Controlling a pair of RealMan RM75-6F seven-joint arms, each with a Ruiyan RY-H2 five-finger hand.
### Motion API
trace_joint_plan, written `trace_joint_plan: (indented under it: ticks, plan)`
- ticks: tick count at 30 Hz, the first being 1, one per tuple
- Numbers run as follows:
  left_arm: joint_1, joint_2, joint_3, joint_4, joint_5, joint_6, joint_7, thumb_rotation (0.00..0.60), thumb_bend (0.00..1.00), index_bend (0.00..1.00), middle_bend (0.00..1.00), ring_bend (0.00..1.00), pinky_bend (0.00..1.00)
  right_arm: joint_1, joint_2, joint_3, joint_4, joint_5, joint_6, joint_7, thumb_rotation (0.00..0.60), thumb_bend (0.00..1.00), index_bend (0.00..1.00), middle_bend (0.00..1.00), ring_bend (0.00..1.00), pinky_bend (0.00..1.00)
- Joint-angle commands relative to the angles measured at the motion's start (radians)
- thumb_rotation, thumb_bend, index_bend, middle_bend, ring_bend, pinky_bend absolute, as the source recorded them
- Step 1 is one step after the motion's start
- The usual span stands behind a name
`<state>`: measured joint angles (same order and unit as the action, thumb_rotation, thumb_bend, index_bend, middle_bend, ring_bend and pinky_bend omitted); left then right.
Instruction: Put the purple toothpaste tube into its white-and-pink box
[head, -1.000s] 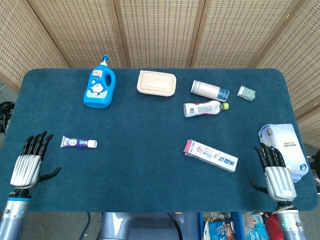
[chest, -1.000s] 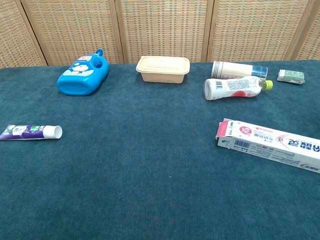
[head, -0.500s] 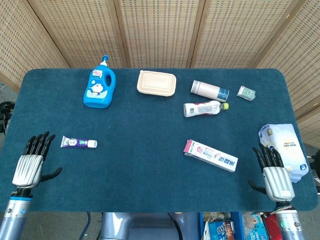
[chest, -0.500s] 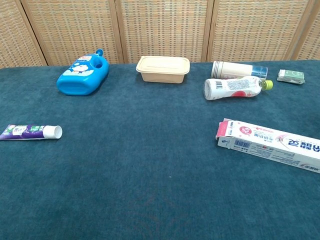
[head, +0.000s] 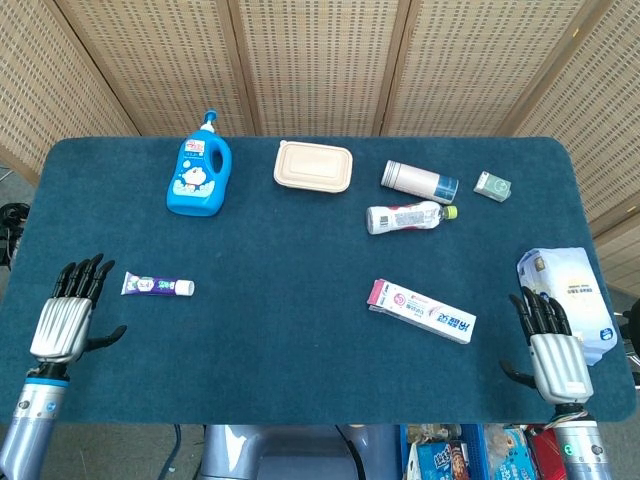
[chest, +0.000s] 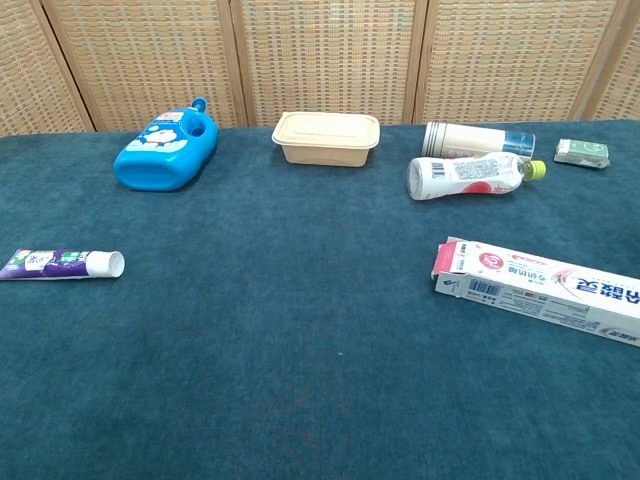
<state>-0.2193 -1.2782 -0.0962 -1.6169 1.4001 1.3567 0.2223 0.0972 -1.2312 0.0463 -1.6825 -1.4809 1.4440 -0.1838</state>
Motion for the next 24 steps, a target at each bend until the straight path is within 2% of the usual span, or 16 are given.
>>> trace_joint_plan:
  ticks: [1, 3, 7, 16, 24]
  plan:
    - [-0.034, 0.017, -0.032, 0.000, -0.044, -0.045, 0.016, 0.600, 0.21, 0.00, 0.00, 0.00, 0.00, 0.000, 0.000, 0.000, -0.001, 0.002, -0.001, 0.000, 0.600, 0.24, 0.00, 0.00, 0.00, 0.00]
    - [-0.054, 0.020, -0.049, 0.011, -0.077, -0.078, 0.025, 0.600, 0.21, 0.01, 0.00, 0.00, 0.00, -0.001, 0.000, 0.000, -0.001, 0.002, -0.001, 0.000, 0.600, 0.24, 0.00, 0.00, 0.00, 0.00]
    - [-0.105, 0.019, -0.080, 0.054, -0.147, -0.161, 0.037, 0.600, 0.21, 0.11, 0.00, 0.00, 0.00, 0.000, -0.004, 0.000, 0.000, 0.001, -0.001, -0.002, 0.600, 0.24, 0.00, 0.00, 0.00, 0.00]
    - [-0.202, -0.010, -0.102, 0.150, -0.259, -0.313, 0.094, 0.600, 0.22, 0.25, 0.00, 0.00, 0.00, 0.003, -0.011, -0.001, 0.004, 0.003, -0.008, -0.010, 0.600, 0.24, 0.00, 0.00, 0.00, 0.00]
    - [-0.265, -0.048, -0.103, 0.197, -0.348, -0.388, 0.156, 0.600, 0.22, 0.27, 0.00, 0.00, 0.00, 0.003, -0.012, 0.000, 0.006, 0.003, -0.007, -0.008, 0.600, 0.24, 0.00, 0.00, 0.00, 0.00]
